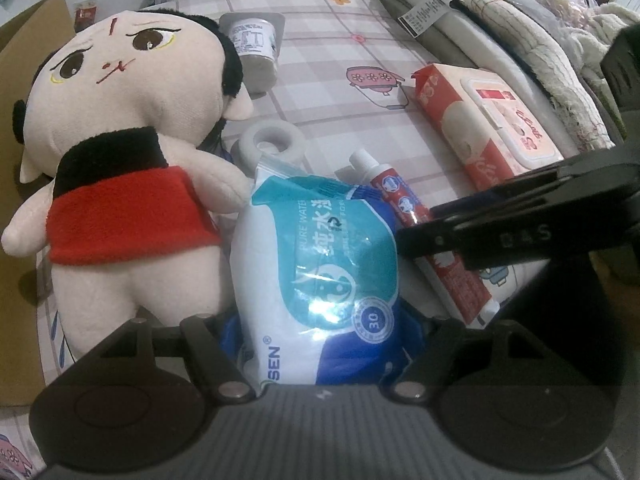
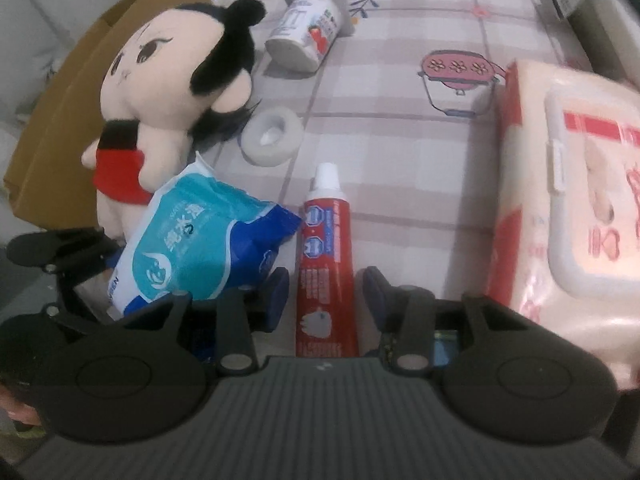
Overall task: Organize soft objects
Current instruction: 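Lift the toothpaste tube with the right gripper while the left holds the packet, then carry the wipes packet and toothpaste tube over the cardboard box with both grippers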
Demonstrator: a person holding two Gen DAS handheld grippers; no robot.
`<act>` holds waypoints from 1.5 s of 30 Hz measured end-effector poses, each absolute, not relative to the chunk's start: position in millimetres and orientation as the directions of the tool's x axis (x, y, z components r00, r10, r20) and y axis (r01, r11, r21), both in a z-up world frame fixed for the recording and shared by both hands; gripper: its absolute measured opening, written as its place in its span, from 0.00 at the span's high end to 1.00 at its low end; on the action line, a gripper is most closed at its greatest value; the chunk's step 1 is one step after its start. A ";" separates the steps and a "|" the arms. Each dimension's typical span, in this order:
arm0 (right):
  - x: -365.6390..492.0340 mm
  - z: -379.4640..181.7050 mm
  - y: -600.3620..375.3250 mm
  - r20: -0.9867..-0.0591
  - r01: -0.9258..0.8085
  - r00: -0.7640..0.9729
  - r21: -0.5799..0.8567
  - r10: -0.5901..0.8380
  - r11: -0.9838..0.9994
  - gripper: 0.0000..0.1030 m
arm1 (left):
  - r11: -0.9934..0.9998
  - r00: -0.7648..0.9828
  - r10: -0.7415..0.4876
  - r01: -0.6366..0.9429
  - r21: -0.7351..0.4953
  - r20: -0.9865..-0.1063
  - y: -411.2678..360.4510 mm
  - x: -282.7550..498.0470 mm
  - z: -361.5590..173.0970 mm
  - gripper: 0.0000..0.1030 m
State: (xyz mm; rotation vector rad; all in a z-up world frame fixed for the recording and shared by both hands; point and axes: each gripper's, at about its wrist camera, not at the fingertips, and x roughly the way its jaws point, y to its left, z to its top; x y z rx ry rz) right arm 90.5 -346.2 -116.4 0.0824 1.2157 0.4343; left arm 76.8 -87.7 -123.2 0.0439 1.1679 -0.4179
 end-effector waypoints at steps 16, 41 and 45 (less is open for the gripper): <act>54.3 -109.6 -385.3 -0.781 -0.078 0.407 0.487 0.474 0.870 0.73 | 0.918 0.391 -0.333 0.342 -0.201 -0.858 -89.0 67.3 -110.0 0.39; 41.2 44.1 -255.2 -0.523 -0.384 0.467 0.607 0.713 0.696 0.73 | 0.949 0.704 -0.301 0.154 -0.276 -0.643 71.3 18.0 34.5 0.39; 69.2 47.3 -187.1 -0.499 -0.451 0.359 0.647 0.789 0.614 0.73 | 0.972 0.729 -0.191 0.046 -0.232 -0.657 126.2 25.9 45.9 0.39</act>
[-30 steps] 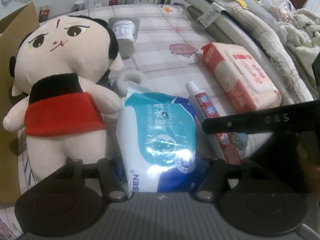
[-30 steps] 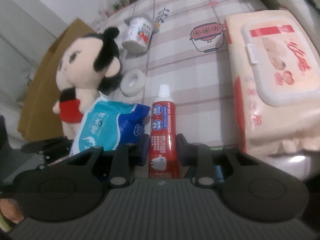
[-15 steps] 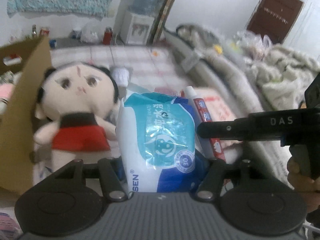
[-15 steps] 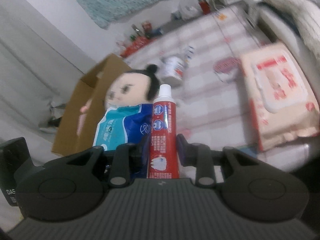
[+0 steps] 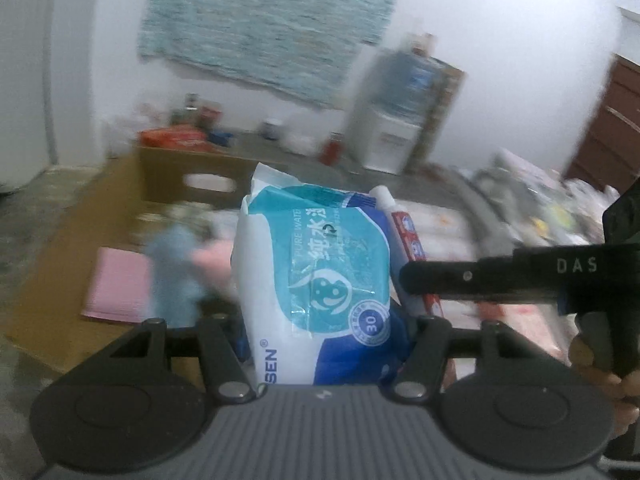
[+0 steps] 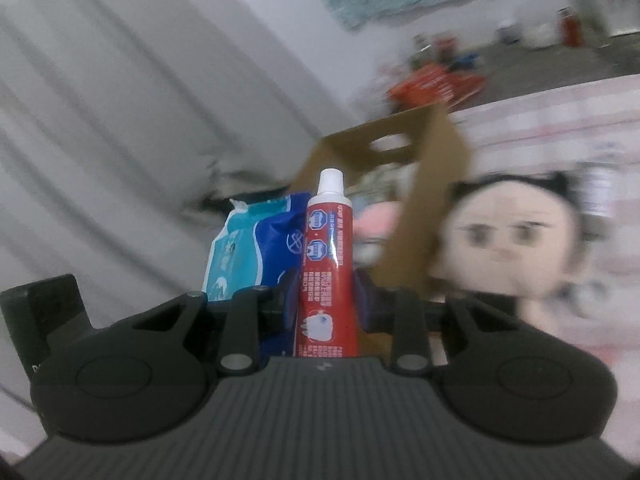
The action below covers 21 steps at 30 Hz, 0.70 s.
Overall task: Organize soft objects
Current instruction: 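Carry the wipes packet and toothpaste tube over the cardboard box with both grippers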
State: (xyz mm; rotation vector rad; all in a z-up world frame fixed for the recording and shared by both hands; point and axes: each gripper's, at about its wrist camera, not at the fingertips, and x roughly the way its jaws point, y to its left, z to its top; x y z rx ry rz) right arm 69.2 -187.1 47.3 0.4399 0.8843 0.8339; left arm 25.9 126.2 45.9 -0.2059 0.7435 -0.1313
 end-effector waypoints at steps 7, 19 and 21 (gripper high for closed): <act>120.2 27.2 -79.5 -0.508 -0.460 0.202 0.706 0.837 0.539 0.73 | 0.981 0.686 -0.073 -0.083 -0.177 -0.724 206.2 60.4 39.2 0.39; 145.1 -22.6 -26.6 -0.615 -0.417 0.145 0.672 0.775 0.611 0.73 | 0.988 0.480 -0.066 -0.089 -0.124 -0.875 275.3 111.8 -32.1 0.39; 147.2 -23.4 -35.2 -0.620 -0.416 0.158 0.664 0.769 0.621 0.73 | 0.990 0.441 -0.069 -0.079 -0.115 -0.895 280.4 117.1 -41.5 0.39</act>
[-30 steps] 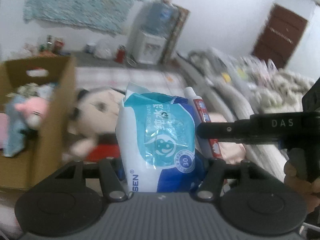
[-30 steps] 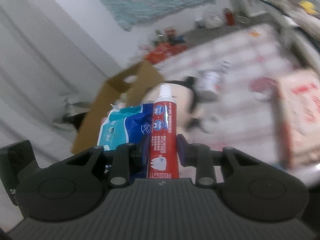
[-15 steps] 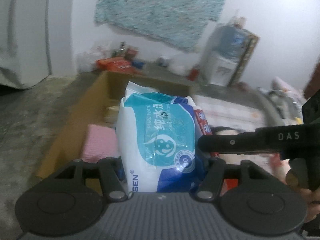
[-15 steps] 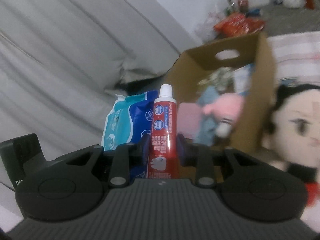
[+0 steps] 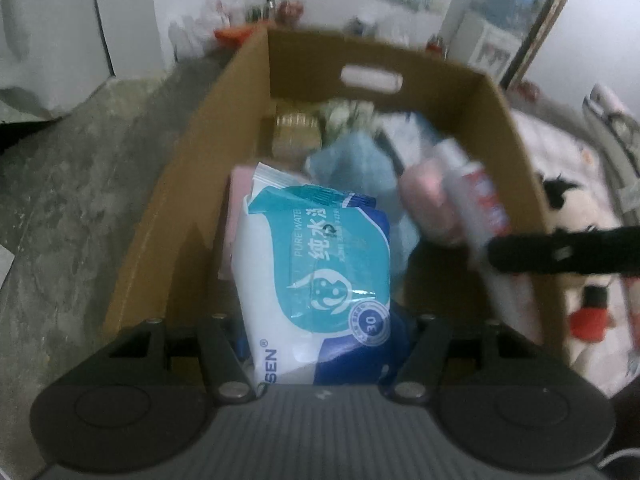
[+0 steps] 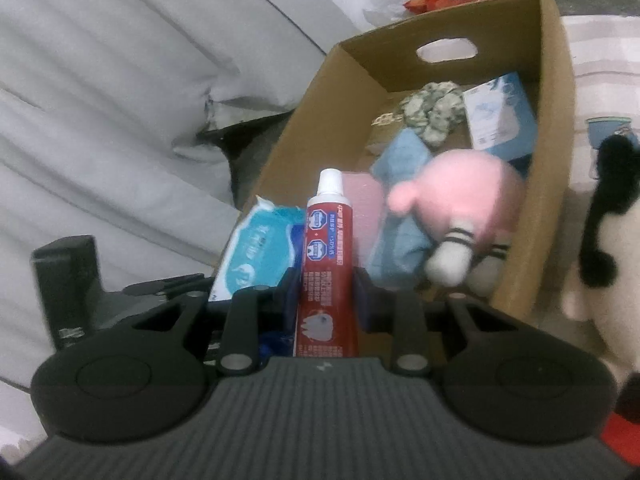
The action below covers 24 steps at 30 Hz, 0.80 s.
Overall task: Organize soft objects
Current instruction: 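Carry the wipes packet and toothpaste tube over the cardboard box with both grippers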
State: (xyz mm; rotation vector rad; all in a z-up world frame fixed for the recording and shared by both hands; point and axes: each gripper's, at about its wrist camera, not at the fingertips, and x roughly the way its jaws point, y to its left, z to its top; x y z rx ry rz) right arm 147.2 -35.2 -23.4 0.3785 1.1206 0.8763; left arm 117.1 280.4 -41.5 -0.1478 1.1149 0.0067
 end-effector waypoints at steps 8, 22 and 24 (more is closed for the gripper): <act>145.8 -20.0 -56.9 -0.623 -0.396 0.205 0.653 0.755 0.646 0.73 | 0.996 0.363 -0.046 -0.054 -0.070 -0.931 286.3 125.4 -65.8 0.38; 136.0 -19.3 -68.0 -0.621 -0.365 0.245 0.652 0.745 0.664 0.73 | 0.994 0.500 -0.006 -0.095 -0.062 -0.866 293.0 104.4 -34.2 0.34; 135.7 -20.0 -66.8 -0.621 -0.360 0.242 0.656 0.746 0.663 0.73 | 0.989 0.524 -0.015 -0.120 -0.091 -0.852 299.2 102.6 -27.3 0.34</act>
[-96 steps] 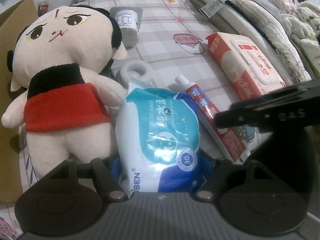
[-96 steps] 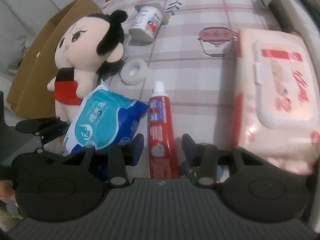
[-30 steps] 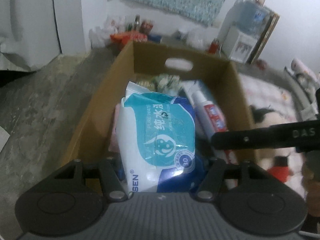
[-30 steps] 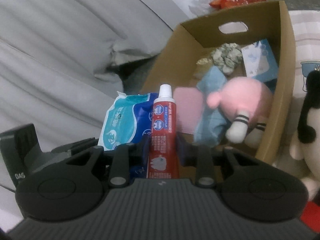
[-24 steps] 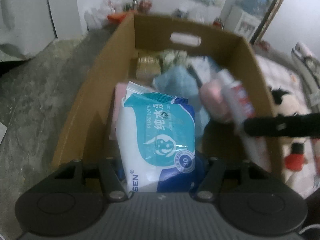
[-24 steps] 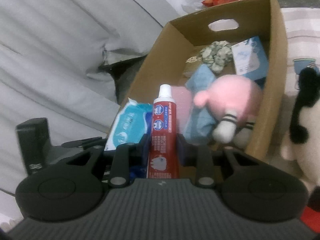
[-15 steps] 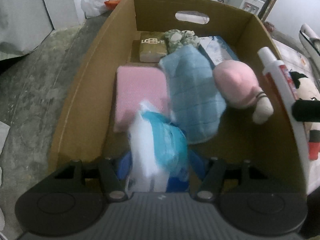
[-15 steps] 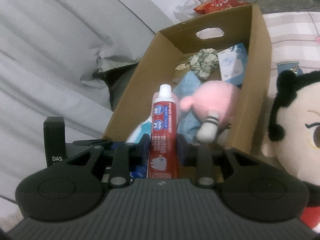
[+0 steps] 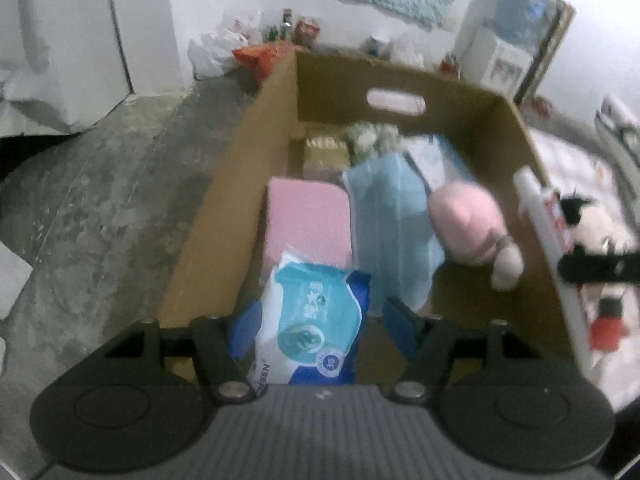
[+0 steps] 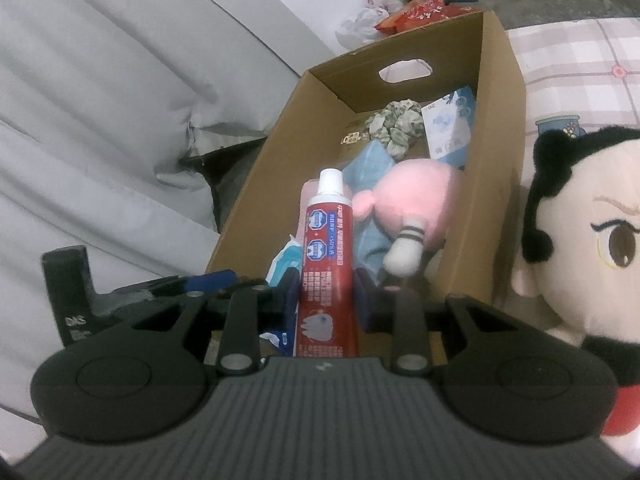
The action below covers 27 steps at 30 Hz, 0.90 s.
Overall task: Organize soft objects
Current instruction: 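Carry the wipes packet and toothpaste tube over the cardboard box with both grippers, then open both grippers to drop the packet and tube into the box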
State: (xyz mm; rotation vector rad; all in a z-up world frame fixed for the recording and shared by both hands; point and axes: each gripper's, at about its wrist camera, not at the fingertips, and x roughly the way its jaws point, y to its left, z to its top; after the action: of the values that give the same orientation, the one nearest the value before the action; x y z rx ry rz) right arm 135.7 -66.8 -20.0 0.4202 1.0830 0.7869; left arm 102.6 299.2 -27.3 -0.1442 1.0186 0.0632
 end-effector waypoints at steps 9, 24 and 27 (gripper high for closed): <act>132.4 -34.9 -33.8 -0.636 -0.351 0.195 0.665 0.746 0.659 0.73 | 0.967 0.632 -0.005 -0.194 -0.165 -0.775 318.0 86.4 7.0 0.31; 152.3 -71.5 38.7 -0.766 -0.365 0.122 0.557 0.631 0.746 0.70 | 0.963 0.637 -0.005 -0.206 -0.176 -0.771 321.8 83.5 -1.2 0.31; 151.9 -77.8 40.4 -0.765 -0.345 0.077 0.581 0.640 0.737 0.70 | 0.963 0.633 -0.003 -0.207 -0.173 -0.774 323.6 81.8 -2.5 0.31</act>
State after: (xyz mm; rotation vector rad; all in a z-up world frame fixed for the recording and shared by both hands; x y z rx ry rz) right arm 151.9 40.4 -77.8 0.2769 1.2978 0.7511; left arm 81.8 323.6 -2.5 -0.2558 0.8797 0.1179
